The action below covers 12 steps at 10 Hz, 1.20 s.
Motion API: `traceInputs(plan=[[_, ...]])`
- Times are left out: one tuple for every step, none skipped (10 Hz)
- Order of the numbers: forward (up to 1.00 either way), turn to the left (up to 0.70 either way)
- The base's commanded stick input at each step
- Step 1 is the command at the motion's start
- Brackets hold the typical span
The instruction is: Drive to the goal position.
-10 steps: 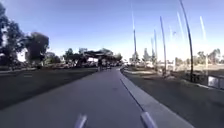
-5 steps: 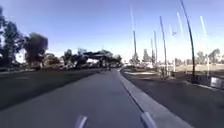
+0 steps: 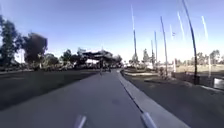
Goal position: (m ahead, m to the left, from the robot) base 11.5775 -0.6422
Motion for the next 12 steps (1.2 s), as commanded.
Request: traceInputs(plan=[[0.98,0.0],[0.98,0.0],[0.98,0.0],[0.98,0.0],[0.98,0.0],[0.98,0.0],[0.98,0.0],[0.98,0.0],[0.98,0.0],[0.98,0.0],[0.98,0.0],[0.98,0.0]])
